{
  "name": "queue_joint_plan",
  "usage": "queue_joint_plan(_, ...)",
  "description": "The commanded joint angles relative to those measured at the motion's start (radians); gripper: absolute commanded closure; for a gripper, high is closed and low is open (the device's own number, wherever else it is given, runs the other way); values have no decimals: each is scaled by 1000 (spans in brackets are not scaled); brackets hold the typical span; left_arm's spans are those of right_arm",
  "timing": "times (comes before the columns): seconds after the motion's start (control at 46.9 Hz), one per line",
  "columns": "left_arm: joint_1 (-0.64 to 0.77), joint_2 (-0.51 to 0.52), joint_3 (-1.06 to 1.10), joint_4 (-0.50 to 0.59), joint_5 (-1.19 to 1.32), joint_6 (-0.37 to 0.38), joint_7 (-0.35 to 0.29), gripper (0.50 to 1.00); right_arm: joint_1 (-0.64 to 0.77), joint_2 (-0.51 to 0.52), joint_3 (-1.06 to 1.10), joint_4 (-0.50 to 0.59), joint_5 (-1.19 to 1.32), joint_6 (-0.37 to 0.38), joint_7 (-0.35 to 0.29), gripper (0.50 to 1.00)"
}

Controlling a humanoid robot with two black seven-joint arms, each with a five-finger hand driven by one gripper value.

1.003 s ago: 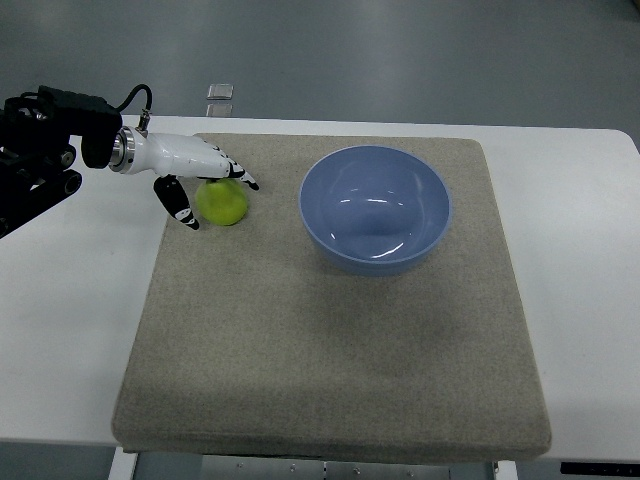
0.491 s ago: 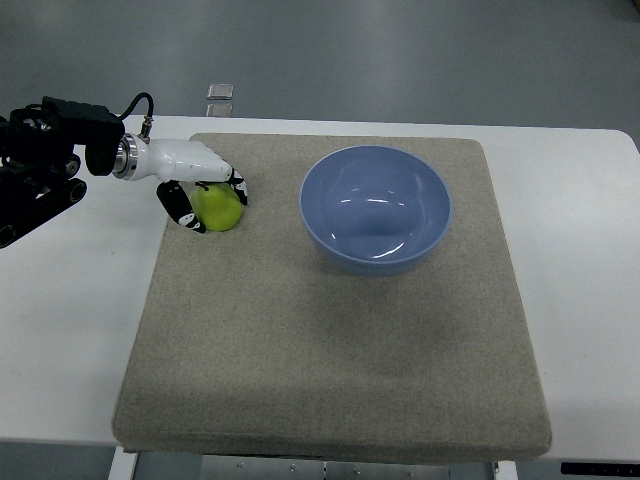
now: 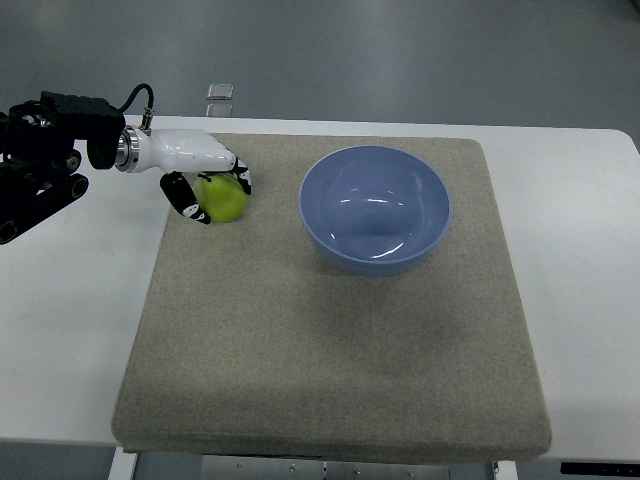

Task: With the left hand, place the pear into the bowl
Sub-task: 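Close the left hand's fingers around the green pear, then lift the pear with the left hand and carry it over the blue bowl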

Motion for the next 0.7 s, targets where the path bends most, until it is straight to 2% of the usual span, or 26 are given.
queue_joint_plan(0.0,0,4,2,-2,2,-6,0,1000,0,0,0,0,0,0,0,574)
queue_joint_plan(0.683,-57,0,-32,-17,-32,10,-2,1000,0,0,0,0,1,0,0,574)
